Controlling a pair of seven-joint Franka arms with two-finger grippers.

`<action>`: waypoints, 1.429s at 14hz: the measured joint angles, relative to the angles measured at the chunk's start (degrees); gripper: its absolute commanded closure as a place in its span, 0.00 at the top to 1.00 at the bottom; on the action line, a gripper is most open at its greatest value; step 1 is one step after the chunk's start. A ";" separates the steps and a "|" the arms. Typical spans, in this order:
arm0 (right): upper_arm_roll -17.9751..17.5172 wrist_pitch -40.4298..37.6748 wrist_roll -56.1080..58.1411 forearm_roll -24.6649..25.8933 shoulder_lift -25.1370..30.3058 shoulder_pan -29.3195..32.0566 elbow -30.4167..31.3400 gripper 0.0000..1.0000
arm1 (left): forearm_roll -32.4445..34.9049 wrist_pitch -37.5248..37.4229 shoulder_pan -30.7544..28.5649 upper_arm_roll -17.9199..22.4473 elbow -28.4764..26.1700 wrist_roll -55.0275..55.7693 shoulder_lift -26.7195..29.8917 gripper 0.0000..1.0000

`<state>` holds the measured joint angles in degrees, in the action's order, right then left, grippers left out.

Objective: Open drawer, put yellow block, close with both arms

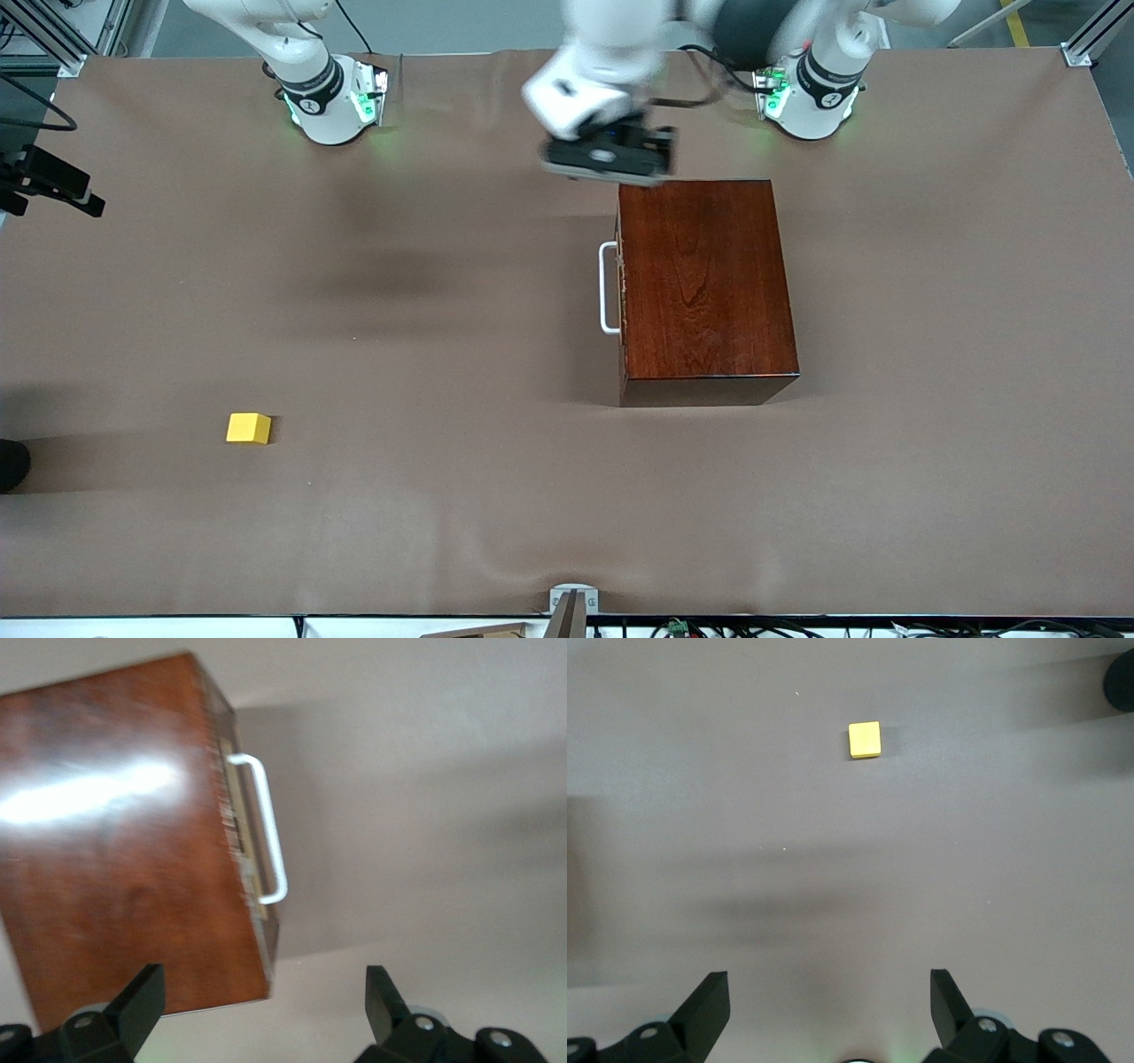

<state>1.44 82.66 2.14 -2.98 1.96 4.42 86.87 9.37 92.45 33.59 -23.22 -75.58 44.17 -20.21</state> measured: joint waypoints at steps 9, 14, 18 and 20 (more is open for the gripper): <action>0.26 2.08 0.00 0.04 -3.36 0.01 0.15 1.00 | 1.49 5.55 9.00 10.49 1.62 2.64 -14.16 1.00; 0.12 4.87 0.08 0.00 -8.35 0.00 0.13 1.00 | 6.11 7.52 9.35 12.25 1.76 4.53 -18.03 1.00; -0.49 9.45 0.40 -0.02 -14.16 -1.02 0.34 1.00 | 6.75 10.50 10.12 12.27 1.81 6.45 -19.83 1.00; -0.58 14.28 0.40 -0.02 -16.54 -1.65 0.34 1.00 | 6.77 11.42 10.29 12.29 1.85 6.53 -20.25 1.00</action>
<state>0.86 96.94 2.54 -3.00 -14.58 2.77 87.21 16.14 103.87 43.87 -10.93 -73.73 50.69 -40.46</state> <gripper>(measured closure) 0.000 0.000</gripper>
